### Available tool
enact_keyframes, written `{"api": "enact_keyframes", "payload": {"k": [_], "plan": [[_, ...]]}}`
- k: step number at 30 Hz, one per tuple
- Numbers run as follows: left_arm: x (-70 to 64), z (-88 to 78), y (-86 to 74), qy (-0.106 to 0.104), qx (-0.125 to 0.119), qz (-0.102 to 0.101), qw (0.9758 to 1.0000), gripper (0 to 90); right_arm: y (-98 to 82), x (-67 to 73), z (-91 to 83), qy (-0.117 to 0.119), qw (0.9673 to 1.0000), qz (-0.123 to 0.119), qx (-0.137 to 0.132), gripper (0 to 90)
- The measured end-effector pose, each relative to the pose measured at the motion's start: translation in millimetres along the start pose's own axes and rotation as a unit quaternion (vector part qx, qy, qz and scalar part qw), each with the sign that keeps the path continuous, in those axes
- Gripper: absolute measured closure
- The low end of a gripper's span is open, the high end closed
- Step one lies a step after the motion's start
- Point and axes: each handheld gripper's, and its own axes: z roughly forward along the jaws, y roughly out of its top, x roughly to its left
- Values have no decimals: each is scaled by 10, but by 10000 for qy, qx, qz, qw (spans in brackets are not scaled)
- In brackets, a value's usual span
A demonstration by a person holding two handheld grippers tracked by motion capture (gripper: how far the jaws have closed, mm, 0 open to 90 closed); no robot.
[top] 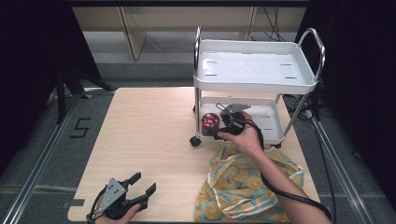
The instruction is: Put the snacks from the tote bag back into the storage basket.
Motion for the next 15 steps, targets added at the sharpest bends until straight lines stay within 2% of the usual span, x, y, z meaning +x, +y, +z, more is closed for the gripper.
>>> {"api": "enact_keyframes", "payload": {"k": [2,3,7,12,14,15], "plan": [[4,0,1,3,13,18,10000,294,-4,10,-40,-33,9999,95,45,171],[-1,-6,2,39,44,14,10000,294,-6,1,-47,-40,10000,34,20,173],[-3,-3,2,27,21,10,10000,294,-20,-10,-103,15,10000,77,29,181],[1,-5,2,37,49,25,10000,294,-29,-18,-155,-30,10000,31,29,184],[0,-4,2,41,48,19,10000,294,-32,-9,-183,29,10000,30,4,186],[0,-4,2,44,48,17,10000,294,-40,-11,-208,70,10000,-49,-29,188]]}}
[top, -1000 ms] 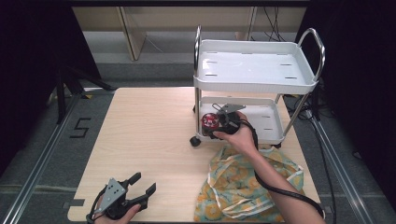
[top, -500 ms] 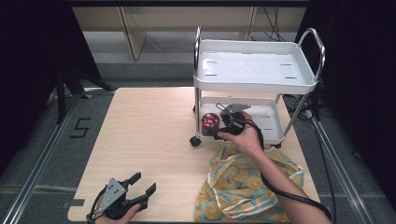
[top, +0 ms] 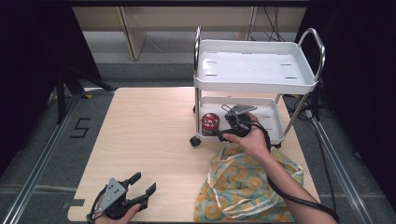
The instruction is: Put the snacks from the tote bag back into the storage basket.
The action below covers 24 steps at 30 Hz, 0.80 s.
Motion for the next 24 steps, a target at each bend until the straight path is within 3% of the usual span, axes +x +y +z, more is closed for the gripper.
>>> {"api": "enact_keyframes", "payload": {"k": [3,7,9,10,12,19,20,22,24], "plan": [[-1,-2,0,-1,-1,9,10000,294,-19,32,-55,-100,9998,155,83,192],[-1,-2,0,5,-4,4,10000,294,-28,15,-112,30,10000,-6,2,195],[-2,0,0,12,-8,-6,10000,294,-57,60,-189,-125,9997,202,63,198],[2,0,1,4,-2,15,10000,294,-59,47,-212,-76,10000,46,19,199],[-2,0,0,18,0,2,10000,294,-82,70,-258,-37,9998,174,44,201],[-2,1,0,21,3,12,10000,294,-157,89,-392,3,9999,113,69,208],[-1,0,0,17,8,19,10000,294,-186,113,-444,-134,9998,145,58,209],[-2,1,0,19,8,23,10000,294,-213,114,-494,-145,9998,137,35,209],[-3,9,-3,-8,-27,7,10000,294,-243,107,-524,-81,9999,124,30,210]]}}
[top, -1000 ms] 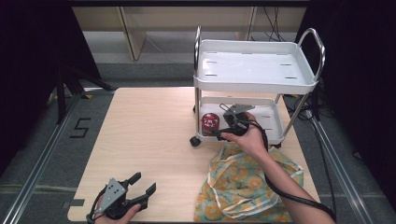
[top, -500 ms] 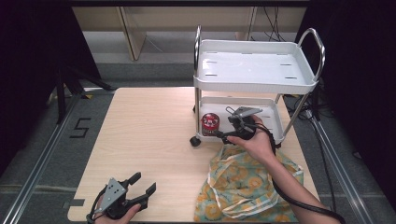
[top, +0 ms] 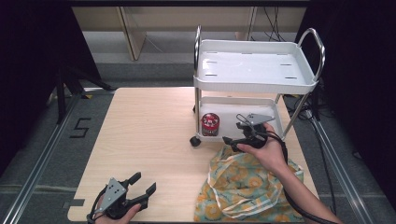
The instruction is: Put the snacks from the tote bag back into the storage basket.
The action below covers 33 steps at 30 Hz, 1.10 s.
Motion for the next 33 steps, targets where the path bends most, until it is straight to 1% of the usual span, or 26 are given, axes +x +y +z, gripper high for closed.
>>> {"api": "enact_keyframes", "payload": {"k": [1,2,3,4,5,6,7,9,10,12,13,14,15,16,18,19,20,21,22,23,24,29,30,31,32,33], "plan": [[0,0,0,0,0,0,10000,294,0,0,0,0,10000,0,0,210],[-1,0,0,4,-4,-2,10000,294,-16,17,-31,-21,10000,79,14,211],[-3,-7,3,43,27,9,10000,294,-45,9,-60,14,10000,-9,-27,212],[-2,-7,2,43,22,6,10000,294,-62,29,-84,0,9999,123,26,211],[2,-3,0,17,10,9,10000,294,-76,16,-90,-4,10000,24,-27,212],[2,-1,0,11,0,3,10000,294,-91,19,-102,-2,10000,2,-45,212],[2,-2,0,8,3,9,10000,294,-107,26,-121,-44,10000,26,-48,212],[2,-2,0,9,9,15,10000,294,-124,32,-130,-47,10000,18,-54,212],[-3,-6,3,43,23,7,10000,294,-157,48,-142,4,10000,50,-52,213],[-2,-7,2,43,30,17,10000,294,-190,61,-155,54,9999,83,-14,213],[-2,-7,2,43,30,17,10000,294,-206,74,-161,51,9999,142,-11,213],[-4,-6,2,47,25,13,10000,294,-219,76,-166,51,9999,89,-6,214],[-4,-6,2,47,25,13,10000,293,-232,98,-180,35,9998,175,28,214],[-5,-6,3,50,24,11,10000,294,-243,85,-178,64,9999,83,-7,214],[-4,-6,3,50,26,12,10000,294,-253,90,-187,31,10000,59,-37,215],[-4,-6,2,50,27,12,10000,294,-265,122,-203,68,9997,229,33,215],[-5,-6,3,52,29,15,10000,294,-279,109,-211,80,9999,66,-21,216],[-5,-6,3,52,29,15,10000,293,-279,109,-211,80,9999,66,-21,216],[-6,-6,3,53,27,12,10000,294,-301,144,-237,79,9997,213,16,216],[-6,-7,3,53,29,14,10000,293,-314,154,-248,58,9997,239,18,217],[-5,-7,3,55,25,12,10000,293,-326,137,-251,52,9999,134,-17,217],[-7,-9,3,60,27,23,10000,293,-409,158,-303,43,9998,175,-8,220],[-7,-8,3,63,25,19,10000,293,-428,178,-317,60,9996,266,-1,220],[-7,-8,3,63,25,19,10000,293,-428,178,-317,60,9996,266,-1,220],[-7,-9,3,66,29,23,10000,294,-467,163,-340,28,9998,177,-57,223],[-6,-8,3,65,30,23,10000,294,-467,163,-340,28,9998,177,-57,223]]}}
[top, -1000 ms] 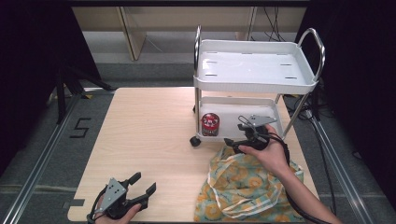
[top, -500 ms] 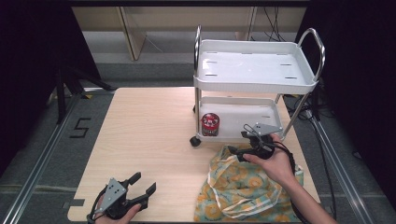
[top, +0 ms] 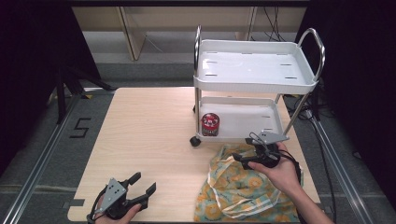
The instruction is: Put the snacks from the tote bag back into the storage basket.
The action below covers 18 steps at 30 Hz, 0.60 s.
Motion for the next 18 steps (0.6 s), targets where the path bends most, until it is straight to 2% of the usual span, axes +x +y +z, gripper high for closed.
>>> {"api": "enact_keyframes", "payload": {"k": [1,2,4,6,7,8,9,10,11,12,14,15,16,18], "plan": [[-1,2,0,0,-4,2,10000,294,-45,-10,-23,-39,9999,-116,-97,226],[-1,2,0,0,-4,2,10000,293,-45,-10,-23,-39,9999,-116,-97,226],[0,2,-1,2,-6,-3,10000,293,-104,27,-55,24,9999,106,7,229],[0,-1,1,22,39,12,10000,294,-172,0,-73,-6,10000,6,-65,235],[0,3,-1,4,12,-3,10000,293,-199,21,-86,37,9999,151,-23,238],[0,5,-2,6,20,-5,10000,294,-268,2,-94,19,9999,48,-108,248],[0,11,-4,-15,4,-13,10000,294,-303,13,-100,117,9998,147,-48,253],[1,12,-4,-22,1,-7,10000,293,-337,22,-108,67,9998,180,-41,257],[0,8,-3,-5,22,6,10000,294,-368,5,-104,56,9999,55,-103,260],[0,8,-3,-5,22,6,10000,293,-368,5,-104,56,9999,55,-103,260],[1,5,-2,14,25,-2,10000,293,-433,6,-122,74,9998,86,-172,274],[2,7,-3,17,23,-9,10000,294,-450,27,-124,93,9995,248,-192,276],[4,9,-3,-6,9,4,10000,294,-454,11,-124,71,9996,103,-260,277],[-5,3,-1,8,18,5,10000,293,-465,31,-122,161,9992,244,-286,278]]}}
